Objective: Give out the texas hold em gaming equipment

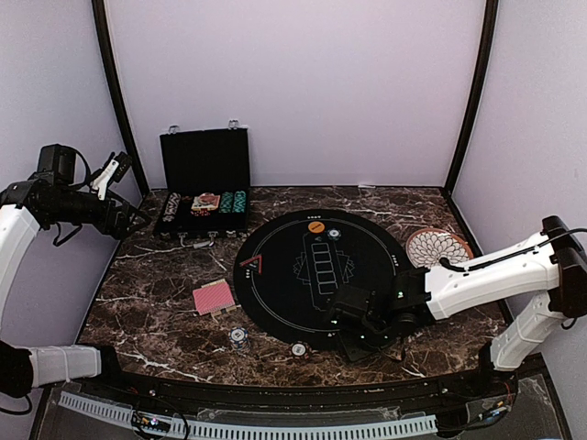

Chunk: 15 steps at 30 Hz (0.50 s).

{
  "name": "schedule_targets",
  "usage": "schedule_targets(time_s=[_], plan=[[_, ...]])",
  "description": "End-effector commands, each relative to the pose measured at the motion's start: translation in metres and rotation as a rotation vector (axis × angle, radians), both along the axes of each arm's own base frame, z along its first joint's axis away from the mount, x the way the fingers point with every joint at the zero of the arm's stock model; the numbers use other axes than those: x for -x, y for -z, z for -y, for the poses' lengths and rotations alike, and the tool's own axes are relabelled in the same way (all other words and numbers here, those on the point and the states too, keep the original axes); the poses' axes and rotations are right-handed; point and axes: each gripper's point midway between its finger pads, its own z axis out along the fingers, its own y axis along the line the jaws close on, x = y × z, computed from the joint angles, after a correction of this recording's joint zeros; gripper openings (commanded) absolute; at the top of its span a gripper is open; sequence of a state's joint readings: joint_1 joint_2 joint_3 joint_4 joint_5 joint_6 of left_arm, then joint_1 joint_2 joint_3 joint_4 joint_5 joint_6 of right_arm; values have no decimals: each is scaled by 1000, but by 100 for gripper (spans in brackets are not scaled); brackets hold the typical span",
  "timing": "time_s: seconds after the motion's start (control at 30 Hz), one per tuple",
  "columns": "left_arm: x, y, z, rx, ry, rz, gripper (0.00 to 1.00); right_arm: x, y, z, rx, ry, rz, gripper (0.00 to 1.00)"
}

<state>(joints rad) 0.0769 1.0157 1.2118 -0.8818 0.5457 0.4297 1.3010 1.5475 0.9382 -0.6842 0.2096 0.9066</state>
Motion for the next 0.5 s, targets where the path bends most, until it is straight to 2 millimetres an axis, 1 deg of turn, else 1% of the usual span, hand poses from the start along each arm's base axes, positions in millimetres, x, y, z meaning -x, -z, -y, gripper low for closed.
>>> schedule_targets(time_s=[0.0,0.13,0.23,0.47], plan=[[1,-15,3,26,13,37,99,0,6,5,12,10,-10,56],[0,-15,4,29,15,36,99,0,7,7,17,13,-9,57],[1,-16,4,29,15,40,99,-1,7,7,16,13,-6,56],[0,-17,4,28,13,44,99,-2,5,6,19,11,1,44]])
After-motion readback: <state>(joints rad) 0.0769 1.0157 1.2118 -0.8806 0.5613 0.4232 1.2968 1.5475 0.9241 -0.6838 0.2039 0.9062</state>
